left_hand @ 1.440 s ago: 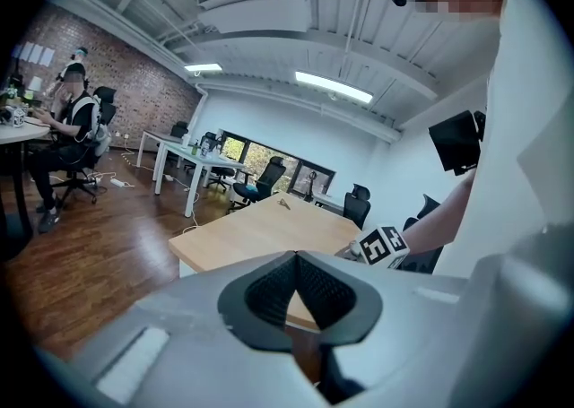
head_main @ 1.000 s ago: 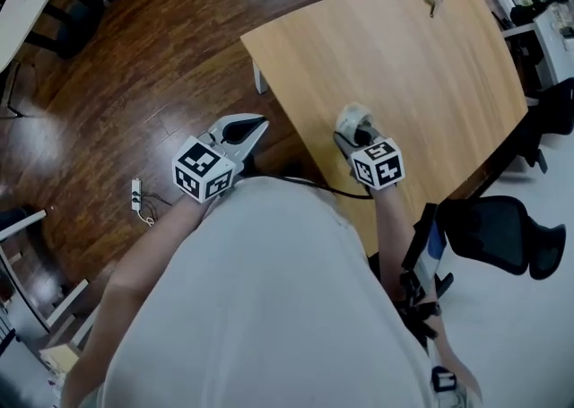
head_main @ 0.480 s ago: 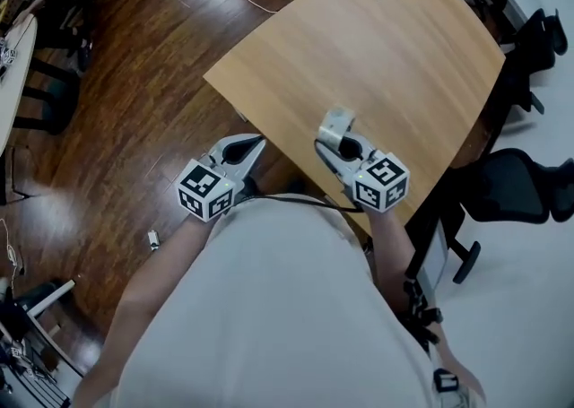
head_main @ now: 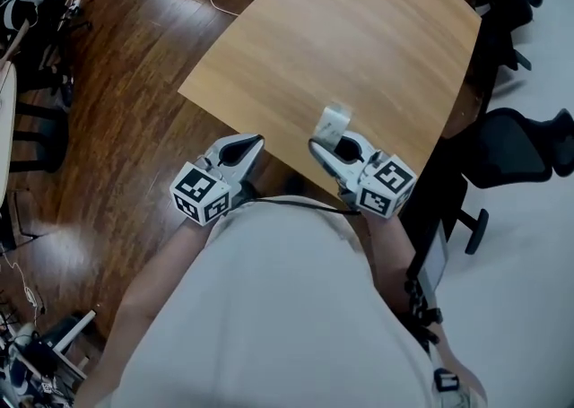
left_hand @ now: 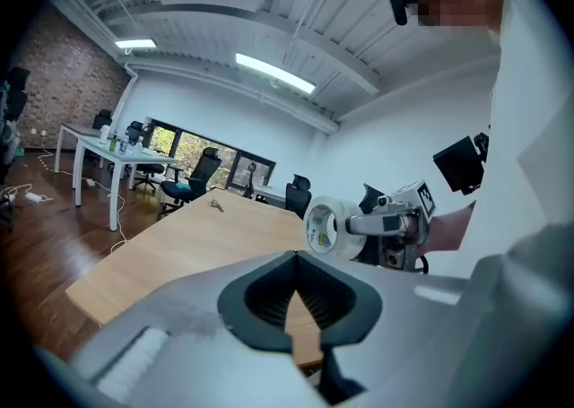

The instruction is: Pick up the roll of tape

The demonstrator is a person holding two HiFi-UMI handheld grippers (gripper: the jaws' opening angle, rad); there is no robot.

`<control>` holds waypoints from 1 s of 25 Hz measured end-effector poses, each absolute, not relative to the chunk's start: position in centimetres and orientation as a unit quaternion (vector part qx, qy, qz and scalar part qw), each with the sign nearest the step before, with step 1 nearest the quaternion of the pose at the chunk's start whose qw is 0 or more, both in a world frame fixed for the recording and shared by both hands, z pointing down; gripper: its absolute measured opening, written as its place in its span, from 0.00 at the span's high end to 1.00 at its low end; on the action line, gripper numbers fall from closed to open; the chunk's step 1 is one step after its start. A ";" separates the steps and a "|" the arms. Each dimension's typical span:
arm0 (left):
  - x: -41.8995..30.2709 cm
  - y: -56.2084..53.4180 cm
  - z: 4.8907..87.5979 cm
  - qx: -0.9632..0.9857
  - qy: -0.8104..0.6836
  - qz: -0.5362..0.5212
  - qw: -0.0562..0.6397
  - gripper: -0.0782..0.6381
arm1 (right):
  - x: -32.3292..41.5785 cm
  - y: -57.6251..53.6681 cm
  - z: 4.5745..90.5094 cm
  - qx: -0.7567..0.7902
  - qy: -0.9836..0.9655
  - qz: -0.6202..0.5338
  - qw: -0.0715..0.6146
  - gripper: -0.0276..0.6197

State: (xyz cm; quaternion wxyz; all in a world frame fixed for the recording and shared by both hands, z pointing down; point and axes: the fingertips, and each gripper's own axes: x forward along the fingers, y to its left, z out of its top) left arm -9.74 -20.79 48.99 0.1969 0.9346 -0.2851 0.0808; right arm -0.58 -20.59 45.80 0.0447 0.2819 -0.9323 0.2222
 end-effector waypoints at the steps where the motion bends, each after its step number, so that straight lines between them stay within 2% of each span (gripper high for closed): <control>1: -9.5 -20.8 48.8 0.936 -0.280 0.080 0.196 0.88 | -0.5 -20.5 45.6 0.286 -0.931 0.221 0.040 0.79; 10: -6.6 -20.4 48.9 0.945 -0.247 0.091 0.193 0.88 | 2.1 -19.4 45.6 0.319 -0.921 0.221 0.015 0.79; 19: -5.3 -20.2 49.1 0.948 -0.236 0.103 0.187 0.88 | 4.3 -19.8 45.0 0.344 -0.911 0.224 -0.040 0.79; 25: -5.1 -20.0 49.0 0.947 -0.240 0.106 0.184 0.88 | 4.4 -19.5 45.2 0.342 -0.912 0.222 -0.037 0.79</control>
